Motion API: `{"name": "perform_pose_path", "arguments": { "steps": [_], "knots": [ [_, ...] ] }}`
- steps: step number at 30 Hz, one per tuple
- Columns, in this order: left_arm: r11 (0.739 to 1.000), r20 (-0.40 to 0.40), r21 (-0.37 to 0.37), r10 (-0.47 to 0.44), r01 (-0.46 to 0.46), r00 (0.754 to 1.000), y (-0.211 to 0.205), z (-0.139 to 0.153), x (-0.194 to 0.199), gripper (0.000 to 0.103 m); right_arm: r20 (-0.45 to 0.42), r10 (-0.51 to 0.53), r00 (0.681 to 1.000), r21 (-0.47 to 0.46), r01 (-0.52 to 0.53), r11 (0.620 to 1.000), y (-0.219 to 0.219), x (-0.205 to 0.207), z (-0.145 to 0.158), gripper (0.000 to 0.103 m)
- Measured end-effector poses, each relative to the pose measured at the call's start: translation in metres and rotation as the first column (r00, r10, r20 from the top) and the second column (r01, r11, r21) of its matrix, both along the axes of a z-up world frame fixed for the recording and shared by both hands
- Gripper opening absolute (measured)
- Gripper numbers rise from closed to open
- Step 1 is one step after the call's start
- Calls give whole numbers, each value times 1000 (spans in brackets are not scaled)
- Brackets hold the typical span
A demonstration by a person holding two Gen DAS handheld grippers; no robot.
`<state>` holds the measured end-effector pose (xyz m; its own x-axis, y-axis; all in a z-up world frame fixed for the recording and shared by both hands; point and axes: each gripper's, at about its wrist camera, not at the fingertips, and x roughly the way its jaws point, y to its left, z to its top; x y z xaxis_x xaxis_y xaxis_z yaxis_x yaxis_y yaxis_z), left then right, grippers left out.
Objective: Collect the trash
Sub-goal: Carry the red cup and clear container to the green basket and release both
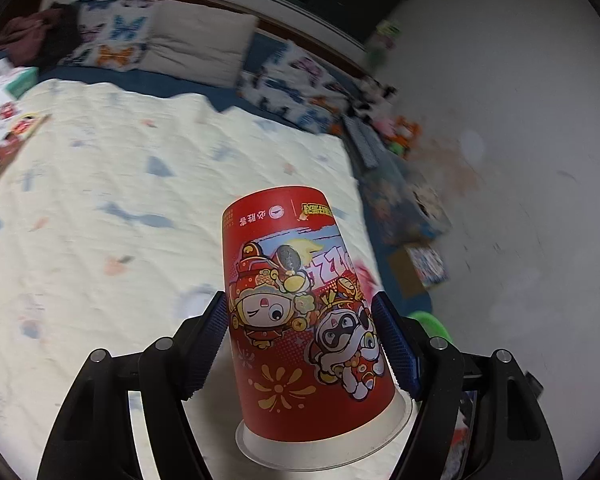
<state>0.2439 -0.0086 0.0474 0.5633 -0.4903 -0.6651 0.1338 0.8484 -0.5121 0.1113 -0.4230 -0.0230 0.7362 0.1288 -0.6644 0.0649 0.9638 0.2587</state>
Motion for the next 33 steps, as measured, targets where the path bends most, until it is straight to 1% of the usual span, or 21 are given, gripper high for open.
{"name": "perform_pose_path", "arguments": {
  "steps": [4, 8, 11, 13, 17, 23, 25, 28, 31, 33],
  "knots": [
    [997, 5, -6, -72, 72, 997, -40, 3, 1, 70, -38, -77, 996, -17, 77, 997, -36, -12, -13, 92],
    [992, 4, -6, -125, 125, 992, -75, 4, 2, 70, -62, -123, 990, -23, 122, 992, -58, -18, -25, 93],
    [986, 5, 7, -168, 168, 986, -102, 4, 2, 70, -72, -148, 986, -4, 148, 989, -72, -23, -33, 93],
    [980, 5, 16, -197, 197, 980, -118, 4, 1, 70, -74, -162, 984, 18, 163, 986, -80, -25, -39, 96],
    [969, 3, 28, -246, 246, 969, -150, 2, 1, 70, -79, -182, 980, 40, 185, 982, -92, -29, -44, 96],
    [943, -10, 38, -332, 332, 943, -199, -3, -3, 70, -53, -200, 978, 77, 203, 976, -100, -46, -36, 96],
    [932, -11, 36, -361, 361, 933, -214, -4, -5, 70, -35, -209, 977, 66, 211, 975, -100, -55, -30, 96],
    [915, -1, 56, -401, 400, 916, -240, -8, -9, 70, -19, -218, 976, 47, 219, 975, -99, -66, -22, 96],
    [897, -6, 60, -439, 439, 898, -264, -16, -13, 70, 12, -232, 973, 26, 231, 972, -98, -82, -14, 96],
    [887, -7, 74, -457, 456, 890, -280, -22, -15, 70, 22, -238, 971, 31, 237, 971, -99, -90, -12, 96]
  ]
}}
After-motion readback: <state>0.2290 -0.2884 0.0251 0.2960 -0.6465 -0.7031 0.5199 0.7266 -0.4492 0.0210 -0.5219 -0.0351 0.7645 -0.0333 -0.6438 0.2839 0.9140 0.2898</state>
